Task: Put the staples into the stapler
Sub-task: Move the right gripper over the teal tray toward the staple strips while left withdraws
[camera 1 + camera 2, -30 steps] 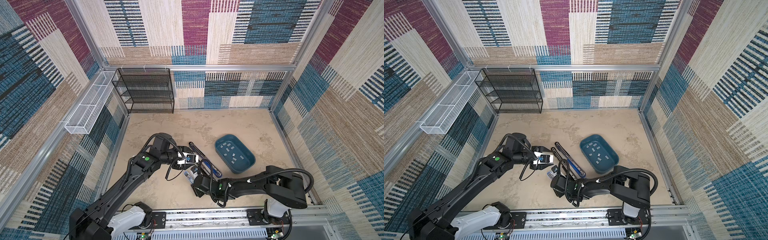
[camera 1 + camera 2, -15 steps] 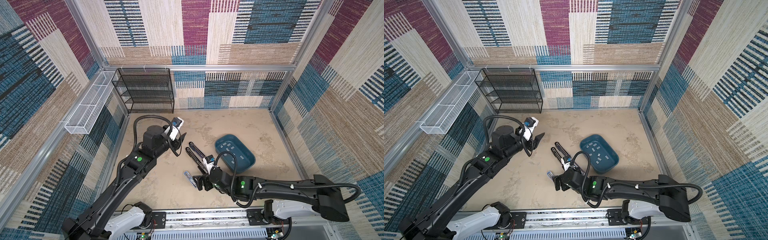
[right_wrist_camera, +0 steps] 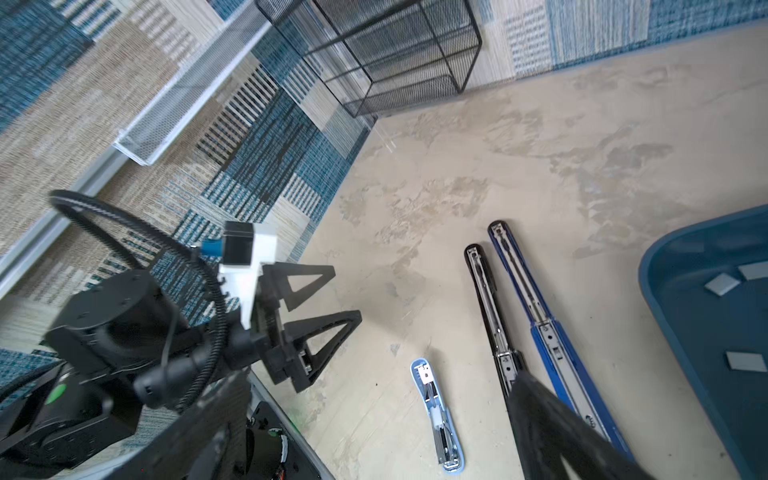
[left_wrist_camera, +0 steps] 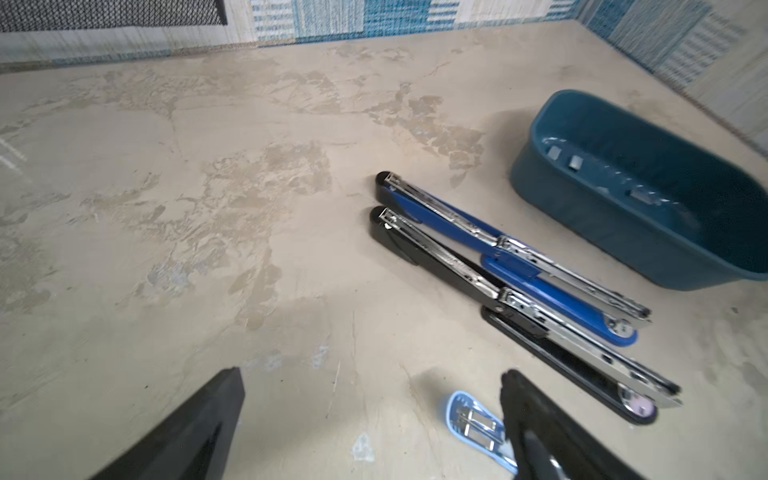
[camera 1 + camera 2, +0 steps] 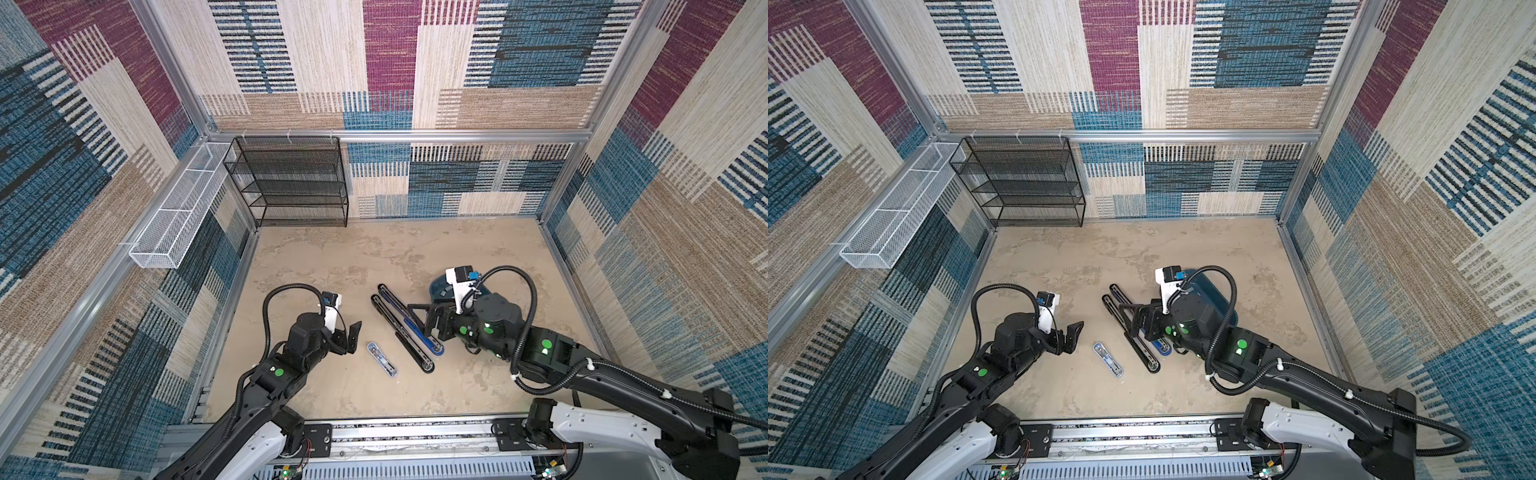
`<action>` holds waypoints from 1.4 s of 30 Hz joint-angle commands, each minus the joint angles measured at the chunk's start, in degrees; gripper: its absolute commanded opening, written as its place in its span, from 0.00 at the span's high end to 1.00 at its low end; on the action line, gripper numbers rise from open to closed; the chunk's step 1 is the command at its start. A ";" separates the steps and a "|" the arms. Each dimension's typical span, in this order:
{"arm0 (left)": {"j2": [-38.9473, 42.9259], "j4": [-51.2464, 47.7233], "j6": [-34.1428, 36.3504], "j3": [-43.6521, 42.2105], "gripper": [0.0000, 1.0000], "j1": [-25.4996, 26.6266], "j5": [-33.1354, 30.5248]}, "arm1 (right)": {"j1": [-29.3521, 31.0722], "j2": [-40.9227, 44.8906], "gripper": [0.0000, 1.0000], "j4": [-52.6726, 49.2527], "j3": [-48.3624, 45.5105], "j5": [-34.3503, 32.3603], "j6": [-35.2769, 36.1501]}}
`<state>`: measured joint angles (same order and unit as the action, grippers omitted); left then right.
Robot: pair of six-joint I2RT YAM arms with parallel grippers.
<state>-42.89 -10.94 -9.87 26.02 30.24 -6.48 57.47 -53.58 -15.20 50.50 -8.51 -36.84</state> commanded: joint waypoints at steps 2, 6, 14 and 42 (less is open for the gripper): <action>-7.44 -0.20 -1.56 2.63 0.01 -0.01 -8.63 | -5.43 2.95 0.01 1.87 -0.44 0.97 3.32; -10.91 0.12 0.87 4.40 0.01 -0.01 -8.12 | -9.12 0.72 0.00 3.66 -1.94 2.69 4.28; -2.49 2.27 2.18 -0.14 0.01 -0.07 -7.58 | -25.44 -16.37 0.07 -2.23 2.09 2.27 6.97; -1.46 3.36 2.31 -0.90 0.01 -0.10 -7.79 | -31.63 -24.11 0.78 -10.01 -12.17 2.25 -0.24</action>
<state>-43.92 -9.21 -8.60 24.95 30.17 -14.61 25.80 -77.97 -25.04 39.83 -8.86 -35.64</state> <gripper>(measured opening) 0.994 0.237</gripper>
